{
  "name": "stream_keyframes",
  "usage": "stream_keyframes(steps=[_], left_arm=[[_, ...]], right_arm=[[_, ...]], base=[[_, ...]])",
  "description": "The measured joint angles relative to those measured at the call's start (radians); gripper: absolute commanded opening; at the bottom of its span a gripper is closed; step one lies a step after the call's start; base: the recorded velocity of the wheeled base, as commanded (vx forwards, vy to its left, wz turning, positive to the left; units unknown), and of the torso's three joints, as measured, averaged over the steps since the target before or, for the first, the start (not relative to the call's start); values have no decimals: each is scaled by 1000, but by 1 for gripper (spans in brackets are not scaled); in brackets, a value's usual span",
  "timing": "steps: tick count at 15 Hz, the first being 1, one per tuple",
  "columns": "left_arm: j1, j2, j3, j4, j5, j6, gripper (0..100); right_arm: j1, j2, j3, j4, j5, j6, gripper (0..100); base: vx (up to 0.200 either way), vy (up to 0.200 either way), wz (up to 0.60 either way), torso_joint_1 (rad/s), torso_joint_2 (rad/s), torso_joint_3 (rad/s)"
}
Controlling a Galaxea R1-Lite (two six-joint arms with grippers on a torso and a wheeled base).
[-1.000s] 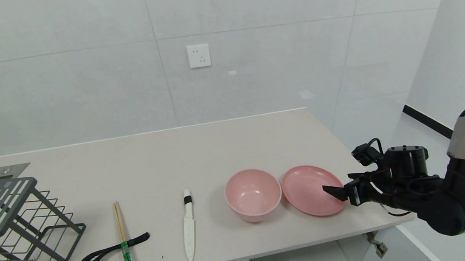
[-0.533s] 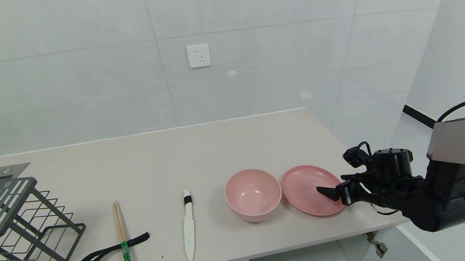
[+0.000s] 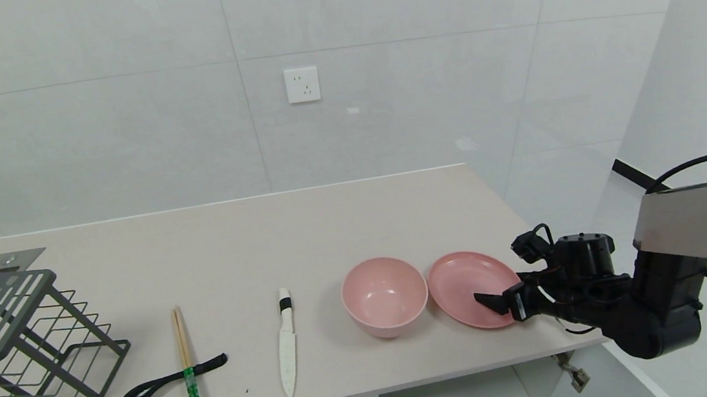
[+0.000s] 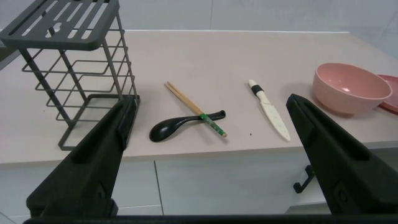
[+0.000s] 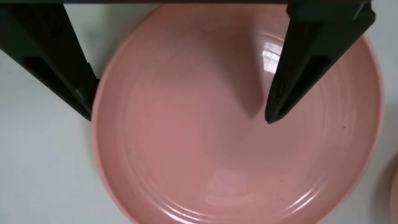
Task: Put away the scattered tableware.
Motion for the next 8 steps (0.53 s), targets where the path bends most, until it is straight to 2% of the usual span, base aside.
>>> stream_keyframes(steps=[1, 2, 5, 8], left_arm=[[0, 0, 0, 0, 0, 0, 100], [0, 0, 0, 0, 0, 0, 100], [0, 0, 0, 0, 0, -1, 100], [0, 0, 0, 0, 1, -1, 100]], right_arm=[[5, 5, -4, 0, -3, 0, 100], [7, 13, -9, -2, -22, 11, 0], [1, 29, -22, -7, -94, 55, 0], [-29, 33, -23, -3, -101, 63, 0]], base=[[0, 0, 0, 0, 0, 0], [0, 0, 0, 0, 0, 0], [0, 0, 0, 0, 0, 0], [0, 0, 0, 0, 0, 0]])
